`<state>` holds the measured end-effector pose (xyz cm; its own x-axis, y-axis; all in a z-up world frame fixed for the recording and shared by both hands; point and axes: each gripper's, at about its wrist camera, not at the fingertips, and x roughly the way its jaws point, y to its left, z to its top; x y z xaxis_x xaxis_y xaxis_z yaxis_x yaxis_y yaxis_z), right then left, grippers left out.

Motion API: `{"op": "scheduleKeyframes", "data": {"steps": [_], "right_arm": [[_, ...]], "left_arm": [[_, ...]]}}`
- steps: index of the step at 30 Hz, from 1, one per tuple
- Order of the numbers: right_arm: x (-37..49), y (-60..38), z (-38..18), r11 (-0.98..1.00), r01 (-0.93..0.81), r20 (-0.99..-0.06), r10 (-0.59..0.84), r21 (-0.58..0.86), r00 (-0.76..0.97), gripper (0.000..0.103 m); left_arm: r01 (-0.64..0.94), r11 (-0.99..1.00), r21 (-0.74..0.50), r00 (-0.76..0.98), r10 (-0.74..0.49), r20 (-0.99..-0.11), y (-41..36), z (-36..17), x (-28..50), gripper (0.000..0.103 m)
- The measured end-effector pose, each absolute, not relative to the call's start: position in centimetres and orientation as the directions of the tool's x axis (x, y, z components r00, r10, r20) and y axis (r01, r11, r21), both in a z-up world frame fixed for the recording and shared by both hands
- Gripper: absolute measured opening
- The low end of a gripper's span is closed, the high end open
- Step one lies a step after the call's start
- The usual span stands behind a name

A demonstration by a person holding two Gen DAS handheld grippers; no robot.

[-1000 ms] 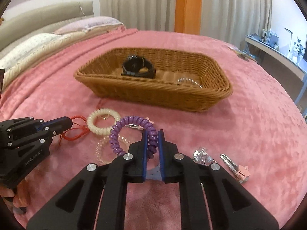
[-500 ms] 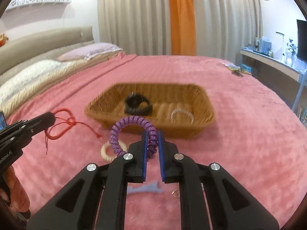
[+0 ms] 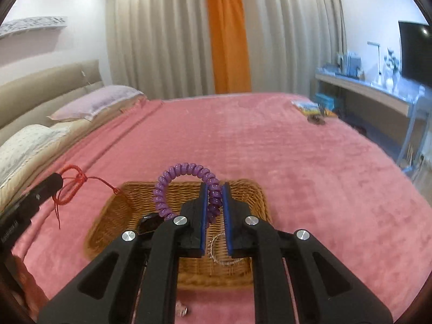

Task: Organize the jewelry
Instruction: 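Drop the red cord and purple coil into the basket, opening both tools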

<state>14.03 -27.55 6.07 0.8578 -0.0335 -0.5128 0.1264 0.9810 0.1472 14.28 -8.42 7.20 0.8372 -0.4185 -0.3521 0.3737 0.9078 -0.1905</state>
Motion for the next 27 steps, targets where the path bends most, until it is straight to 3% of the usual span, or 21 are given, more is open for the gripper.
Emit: {"op": "scheduleKeyframes", "data": {"steps": [11,18,21,25,27], "right_arm": [[20.9,-26.3,-1.9,0.990,0.129,-0.741,-0.042,0.061,0.670,0.009],[21.0,-26.1,-3.2,0.990,0.127,-0.772,-0.036,0.058,0.634,0.009],[20.4,-26.3,-2.8,0.989,0.119,-0.760,-0.014,0.084,0.650,0.010],[19.3,-26.4,-1.5,0.989,0.117,-0.742,-0.011,0.091,0.670,0.019],[18.3,-26.3,-0.6,0.990,0.106,-0.731,-0.003,0.095,0.683,0.020]], "left_arm": [[0.352,0.926,-0.135,0.763,-0.368,-0.532,-10.5,0.5,20.3,0.002],[0.356,0.927,-0.115,0.740,-0.355,-0.571,-10.6,-0.7,20.5,0.004],[0.367,0.922,-0.121,0.742,-0.369,-0.560,-10.4,-0.4,19.8,0.017],[0.394,0.908,-0.139,0.750,-0.406,-0.522,-10.1,0.8,17.9,0.047],[0.410,0.898,-0.160,0.752,-0.432,-0.498,-9.9,1.6,17.1,0.048]]}}
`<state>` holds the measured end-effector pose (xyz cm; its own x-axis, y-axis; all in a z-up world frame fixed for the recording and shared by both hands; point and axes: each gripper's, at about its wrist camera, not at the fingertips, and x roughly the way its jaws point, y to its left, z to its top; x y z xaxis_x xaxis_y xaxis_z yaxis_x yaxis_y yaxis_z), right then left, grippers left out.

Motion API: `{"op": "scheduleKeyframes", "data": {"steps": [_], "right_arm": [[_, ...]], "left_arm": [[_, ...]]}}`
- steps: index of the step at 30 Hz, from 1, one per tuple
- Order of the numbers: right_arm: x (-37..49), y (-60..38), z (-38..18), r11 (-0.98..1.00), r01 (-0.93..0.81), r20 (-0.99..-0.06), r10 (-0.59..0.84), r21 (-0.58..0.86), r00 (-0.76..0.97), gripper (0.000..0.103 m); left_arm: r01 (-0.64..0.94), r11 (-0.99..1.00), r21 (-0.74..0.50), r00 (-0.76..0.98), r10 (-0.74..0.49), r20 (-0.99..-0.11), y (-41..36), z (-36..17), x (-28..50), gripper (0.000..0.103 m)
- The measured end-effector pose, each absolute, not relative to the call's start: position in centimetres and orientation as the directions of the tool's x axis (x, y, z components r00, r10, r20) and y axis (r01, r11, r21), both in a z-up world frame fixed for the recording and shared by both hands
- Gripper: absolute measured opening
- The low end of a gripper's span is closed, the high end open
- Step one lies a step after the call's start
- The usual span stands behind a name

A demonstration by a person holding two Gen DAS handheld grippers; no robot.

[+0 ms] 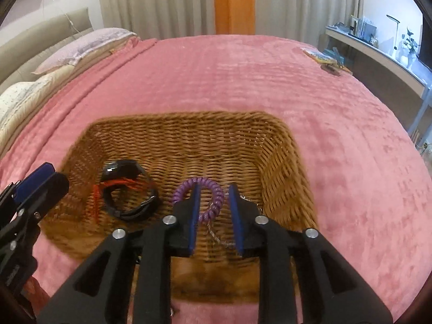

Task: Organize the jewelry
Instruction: 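Drop the red cord and purple coil into the basket, opening both tools, then grasp the cream coil bracelet with the left tool while the right tool grasps the pink star key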

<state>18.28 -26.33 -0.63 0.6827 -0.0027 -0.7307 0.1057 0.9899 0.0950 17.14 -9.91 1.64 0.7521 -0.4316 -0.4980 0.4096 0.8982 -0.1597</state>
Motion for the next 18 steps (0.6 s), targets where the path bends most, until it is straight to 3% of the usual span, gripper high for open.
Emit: {"op": "scheduleKeyframes", "data": {"steps": [4,8,18], "right_arm": [[15.0,-26.3,1.4,0.991,0.075,-0.700,0.021,0.107,0.714,0.022],[10.6,-26.6,3.1,0.995,0.047,-0.664,0.027,0.093,0.747,0.039],[2.8,-29.3,4.6,0.997,0.056,-0.614,-0.012,0.053,0.789,0.047]], "left_arm": [[0.444,0.876,-0.190,0.759,-0.480,-0.440,-9.0,3.7,14.0,0.049],[0.473,0.861,-0.189,0.764,-0.507,-0.399,-8.0,5.1,10.3,0.055],[0.512,0.850,-0.126,0.742,-0.511,-0.435,-6.9,3.6,4.5,0.062]]}}
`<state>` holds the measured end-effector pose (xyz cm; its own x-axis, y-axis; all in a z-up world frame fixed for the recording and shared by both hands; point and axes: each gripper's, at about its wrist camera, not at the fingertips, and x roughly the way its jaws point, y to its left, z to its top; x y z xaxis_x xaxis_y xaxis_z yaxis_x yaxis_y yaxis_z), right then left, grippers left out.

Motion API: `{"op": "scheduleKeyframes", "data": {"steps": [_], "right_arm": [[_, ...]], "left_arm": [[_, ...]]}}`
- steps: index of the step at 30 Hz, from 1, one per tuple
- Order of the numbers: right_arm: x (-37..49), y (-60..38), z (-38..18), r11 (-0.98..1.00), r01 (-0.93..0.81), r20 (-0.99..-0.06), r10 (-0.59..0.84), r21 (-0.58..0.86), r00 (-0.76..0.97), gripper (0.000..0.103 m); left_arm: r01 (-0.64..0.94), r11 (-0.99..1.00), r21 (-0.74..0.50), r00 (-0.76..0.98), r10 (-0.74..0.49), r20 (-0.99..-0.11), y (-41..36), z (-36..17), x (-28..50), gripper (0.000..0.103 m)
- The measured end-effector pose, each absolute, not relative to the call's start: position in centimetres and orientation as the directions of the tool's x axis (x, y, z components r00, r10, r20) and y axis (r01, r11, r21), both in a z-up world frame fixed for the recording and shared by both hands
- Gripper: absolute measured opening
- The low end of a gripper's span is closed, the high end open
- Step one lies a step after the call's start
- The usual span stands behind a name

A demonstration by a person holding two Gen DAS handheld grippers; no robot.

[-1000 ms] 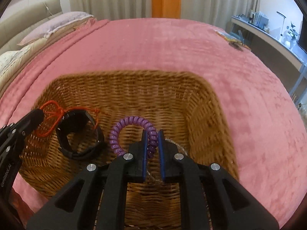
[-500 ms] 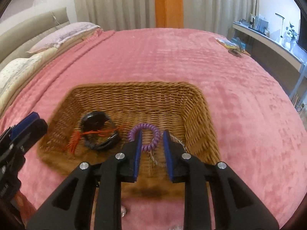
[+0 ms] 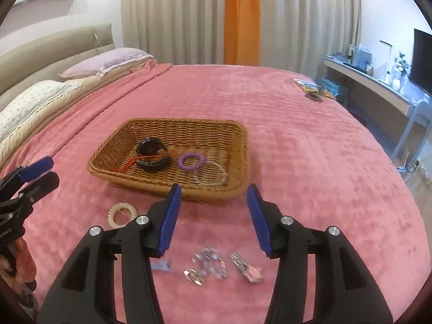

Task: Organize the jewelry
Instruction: 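Grasp the cream coil bracelet with the left tool while the right tool grasps the pink star key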

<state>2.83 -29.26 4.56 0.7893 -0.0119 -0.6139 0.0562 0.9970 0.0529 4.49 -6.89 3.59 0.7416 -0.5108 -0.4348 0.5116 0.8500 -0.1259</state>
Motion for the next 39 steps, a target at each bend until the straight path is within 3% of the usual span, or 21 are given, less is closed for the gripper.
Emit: {"op": "scheduleKeyframes", "data": {"steps": [5,16,27,30,31,32,34,37,39], "right_arm": [[1.3,-31.9,3.1,0.994,0.079,-0.621,-0.015,0.076,0.783,0.047],[1.1,-34.6,-4.3,0.987,0.124,-0.755,-0.006,0.099,0.656,0.047],[2.0,-33.9,-6.8,0.994,0.083,-0.793,0.003,0.067,0.609,0.047],[2.1,-33.1,-7.0,0.997,0.068,-0.795,-0.021,0.026,0.607,0.047],[2.1,-32.8,-7.0,0.998,0.062,-0.792,-0.026,0.016,0.610,0.045],[2.0,-32.6,-7.0,0.998,0.056,-0.790,-0.026,0.011,0.613,0.036],[1.9,-32.3,-7.0,0.999,0.046,-0.789,-0.021,0.009,0.614,0.032],[1.7,-31.8,-6.9,0.999,0.033,-0.786,-0.025,-0.006,0.618,0.020],[1.6,-31.6,-6.8,0.999,0.034,-0.785,-0.028,-0.009,0.619,0.020]], "left_arm": [[0.501,0.847,-0.181,0.706,-0.520,-0.480,-6.2,1.4,5.3,0.062],[0.411,0.860,-0.302,0.567,-0.501,-0.654,-6.3,-4.3,9.7,0.055],[0.359,0.901,-0.244,0.521,-0.411,-0.748,-8.2,-6.7,12.3,0.045],[0.355,0.912,-0.203,0.538,-0.378,-0.754,-8.4,-6.7,12.0,0.037],[0.353,0.915,-0.195,0.542,-0.370,-0.755,-8.4,-6.7,12.0,0.031],[0.354,0.915,-0.195,0.542,-0.371,-0.754,-8.5,-6.8,11.9,0.026],[0.367,0.909,-0.200,0.539,-0.382,-0.751,-8.5,-6.8,11.7,0.016],[0.371,0.909,-0.189,0.548,-0.378,-0.746,-8.4,-6.7,11.4,0.011],[0.372,0.908,-0.192,0.551,-0.382,-0.741,-8.3,-6.7,11.1,0.011]]}}
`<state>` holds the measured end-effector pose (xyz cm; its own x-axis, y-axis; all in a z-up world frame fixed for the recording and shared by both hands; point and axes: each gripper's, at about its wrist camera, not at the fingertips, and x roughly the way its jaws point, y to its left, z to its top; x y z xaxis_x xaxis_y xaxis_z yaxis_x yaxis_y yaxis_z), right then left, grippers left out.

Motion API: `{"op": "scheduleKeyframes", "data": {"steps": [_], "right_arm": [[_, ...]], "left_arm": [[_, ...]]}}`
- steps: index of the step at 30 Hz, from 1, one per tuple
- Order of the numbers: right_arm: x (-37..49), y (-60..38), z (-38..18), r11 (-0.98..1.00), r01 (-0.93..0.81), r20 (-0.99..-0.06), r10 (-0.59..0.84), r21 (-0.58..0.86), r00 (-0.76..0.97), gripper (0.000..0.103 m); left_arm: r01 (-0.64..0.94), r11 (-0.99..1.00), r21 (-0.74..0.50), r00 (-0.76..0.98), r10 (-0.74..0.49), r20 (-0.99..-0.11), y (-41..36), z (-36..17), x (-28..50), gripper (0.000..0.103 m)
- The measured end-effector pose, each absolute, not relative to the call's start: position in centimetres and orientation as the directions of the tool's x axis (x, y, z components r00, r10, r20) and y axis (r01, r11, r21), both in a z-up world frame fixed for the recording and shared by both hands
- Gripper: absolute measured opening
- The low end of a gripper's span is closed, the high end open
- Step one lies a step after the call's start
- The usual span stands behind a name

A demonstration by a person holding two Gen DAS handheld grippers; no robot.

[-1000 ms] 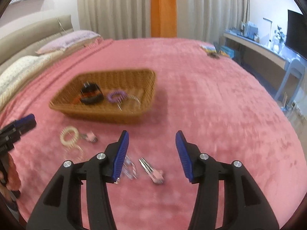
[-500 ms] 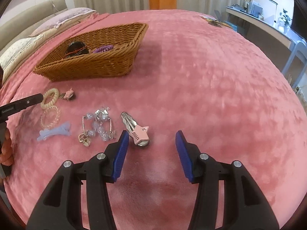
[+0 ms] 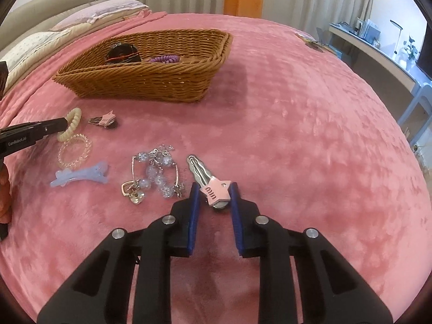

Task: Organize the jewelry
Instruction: 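Grasp the cream coil bracelet with the left tool while the right tool grasps the pink star key, then release the cream coil and pink star key into the basket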

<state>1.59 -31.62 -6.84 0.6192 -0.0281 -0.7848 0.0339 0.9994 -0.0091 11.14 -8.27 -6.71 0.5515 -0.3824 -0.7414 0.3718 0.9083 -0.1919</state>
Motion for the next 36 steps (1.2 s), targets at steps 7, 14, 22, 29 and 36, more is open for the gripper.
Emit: {"op": "scheduleKeyframes", "data": {"steps": [7,14,22,29,36], "right_arm": [[1.2,-31.8,-6.2,0.999,0.045,-0.767,-0.009,0.026,0.642,0.020],[0.3,-31.5,-3.9,0.997,0.029,-0.708,0.035,0.078,0.706,0.020],[-0.6,-30.3,0.5,0.997,0.021,-0.629,0.034,0.081,0.776,0.020],[2.9,-28.9,6.5,0.996,0.001,-0.558,0.049,0.089,0.828,0.020],[11.0,-27.2,6.0,0.993,0.008,-0.583,0.065,0.121,0.810,0.020]], "left_arm": [[0.370,0.901,-0.225,0.565,-0.411,-0.715,-7.4,-6.3,10.1,0.008],[0.389,0.885,-0.255,0.606,-0.455,-0.653,-6.5,-5.0,8.2,0.008],[0.419,0.883,-0.212,0.670,-0.458,-0.584,-5.7,-0.1,6.5,0.008],[0.421,0.893,-0.156,0.744,-0.439,-0.504,-5.9,5.7,8.1,0.008],[0.376,0.906,-0.195,0.750,-0.421,-0.511,-7.6,4.8,15.1,0.008]]}}
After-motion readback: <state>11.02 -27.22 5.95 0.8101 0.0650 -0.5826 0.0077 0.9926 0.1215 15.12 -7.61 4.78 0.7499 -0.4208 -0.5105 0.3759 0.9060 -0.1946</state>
